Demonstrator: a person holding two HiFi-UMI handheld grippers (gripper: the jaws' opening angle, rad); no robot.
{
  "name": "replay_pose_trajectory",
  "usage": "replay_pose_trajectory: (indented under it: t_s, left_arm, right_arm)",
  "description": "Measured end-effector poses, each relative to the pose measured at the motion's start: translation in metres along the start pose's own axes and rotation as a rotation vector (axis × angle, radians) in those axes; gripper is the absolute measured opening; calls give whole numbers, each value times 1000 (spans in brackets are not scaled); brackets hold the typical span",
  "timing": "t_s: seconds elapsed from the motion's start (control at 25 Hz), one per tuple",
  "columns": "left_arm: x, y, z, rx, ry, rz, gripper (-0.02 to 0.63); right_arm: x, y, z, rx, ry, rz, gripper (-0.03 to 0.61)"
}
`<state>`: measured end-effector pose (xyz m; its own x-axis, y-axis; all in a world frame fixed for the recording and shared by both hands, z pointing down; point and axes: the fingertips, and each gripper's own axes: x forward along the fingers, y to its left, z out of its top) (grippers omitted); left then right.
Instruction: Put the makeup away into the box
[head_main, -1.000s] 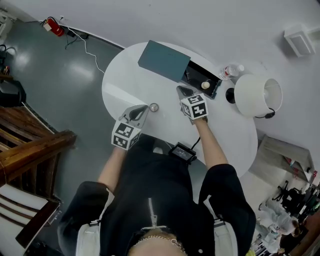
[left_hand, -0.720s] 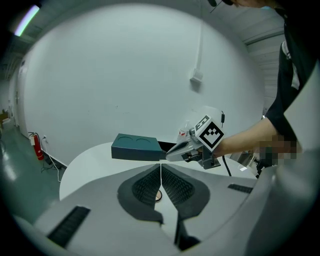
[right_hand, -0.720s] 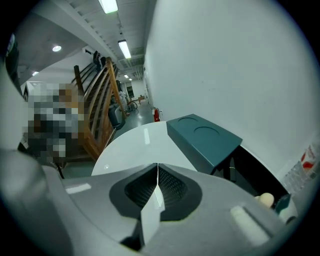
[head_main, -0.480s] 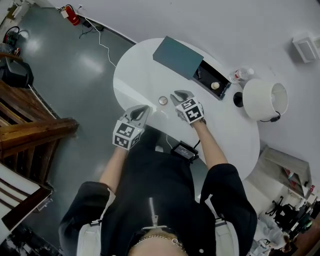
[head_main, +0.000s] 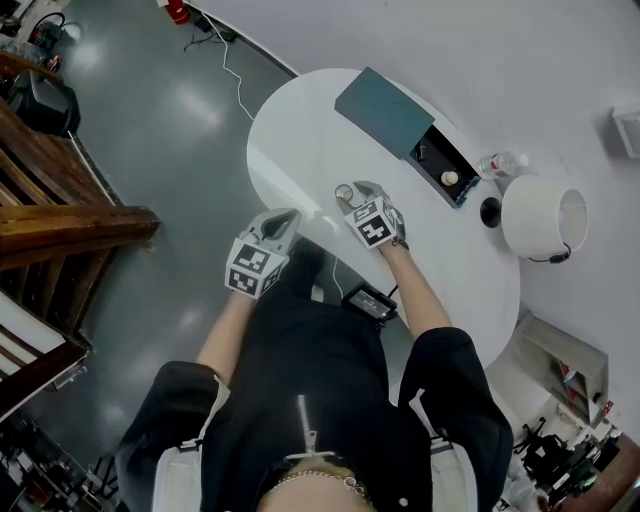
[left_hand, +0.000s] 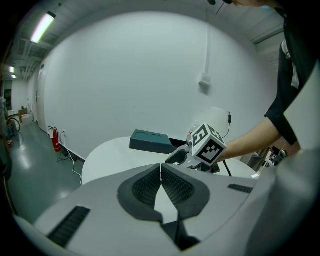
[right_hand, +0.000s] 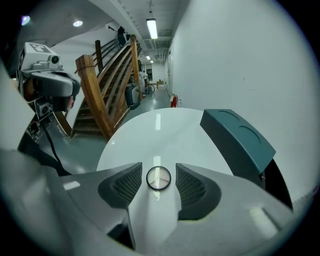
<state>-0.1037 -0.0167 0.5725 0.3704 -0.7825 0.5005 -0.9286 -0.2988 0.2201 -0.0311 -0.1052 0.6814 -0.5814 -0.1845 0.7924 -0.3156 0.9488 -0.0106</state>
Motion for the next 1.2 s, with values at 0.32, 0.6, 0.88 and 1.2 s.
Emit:
replay_pose_trajectory:
  t_s: [0.32,0.6,0.88,1.2]
  left_arm:
    - [-13,12,-12,-37,5,32,14]
    - [-18,21,-16,-54,9,48,14]
    - [-13,22,-17,-52,15,38,14]
    - [-4,18,-11,-38,25,1,14]
  right_arm:
    - [27,3,-17,-28,121,-10,216]
    - [40,1,-25,-17,183,0,216]
    - [42,2,-28,5,188,9,207]
    - [26,2,-20,52,142,12,207]
